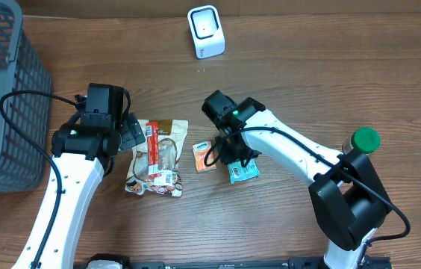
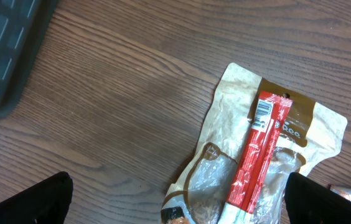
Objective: Scan the item barcode
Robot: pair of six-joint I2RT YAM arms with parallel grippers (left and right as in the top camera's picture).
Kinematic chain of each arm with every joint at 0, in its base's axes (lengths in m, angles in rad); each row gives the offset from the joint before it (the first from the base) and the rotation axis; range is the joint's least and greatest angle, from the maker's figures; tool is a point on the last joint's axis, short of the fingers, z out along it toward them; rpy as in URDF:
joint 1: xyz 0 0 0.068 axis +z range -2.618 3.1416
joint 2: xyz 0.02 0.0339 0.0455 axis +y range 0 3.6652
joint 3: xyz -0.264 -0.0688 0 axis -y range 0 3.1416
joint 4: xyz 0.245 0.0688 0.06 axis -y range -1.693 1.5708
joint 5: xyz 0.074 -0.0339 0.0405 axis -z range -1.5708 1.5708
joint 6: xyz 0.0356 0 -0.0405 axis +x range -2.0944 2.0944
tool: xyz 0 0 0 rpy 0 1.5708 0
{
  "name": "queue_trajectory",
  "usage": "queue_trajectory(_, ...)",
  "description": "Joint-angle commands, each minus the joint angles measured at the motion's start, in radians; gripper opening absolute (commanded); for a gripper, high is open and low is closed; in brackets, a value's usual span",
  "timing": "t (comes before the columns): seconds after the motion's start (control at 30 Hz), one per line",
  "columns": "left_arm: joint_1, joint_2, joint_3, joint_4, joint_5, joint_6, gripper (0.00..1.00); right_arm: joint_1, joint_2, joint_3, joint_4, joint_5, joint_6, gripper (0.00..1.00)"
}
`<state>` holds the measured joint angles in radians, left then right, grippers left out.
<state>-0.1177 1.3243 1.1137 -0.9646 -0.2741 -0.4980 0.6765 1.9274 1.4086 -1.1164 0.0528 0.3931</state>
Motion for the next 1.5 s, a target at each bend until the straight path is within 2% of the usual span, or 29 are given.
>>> queue_trajectory(0.0,0.000,-0.004,0.016,0.000,-0.013,0.004,0.99,0.002,-0.001,-0.011,-0.020,-0.048,0.002,0.38)
queue_trajectory(0.8,0.000,-0.004,0.016,0.000,-0.013,0.004,1.00,0.002,-0.001,-0.135,0.069,-0.048,0.003,0.37)
queue_trajectory(1.33,0.000,-0.004,0.016,0.000,-0.013,0.004,1.00,0.002,-0.001,-0.140,0.105,-0.056,0.002,0.47)
queue_trajectory(1.47,0.000,-0.004,0.016,0.000,-0.013,0.004,1.00,0.002,-0.001,-0.089,0.063,-0.056,0.002,0.56)
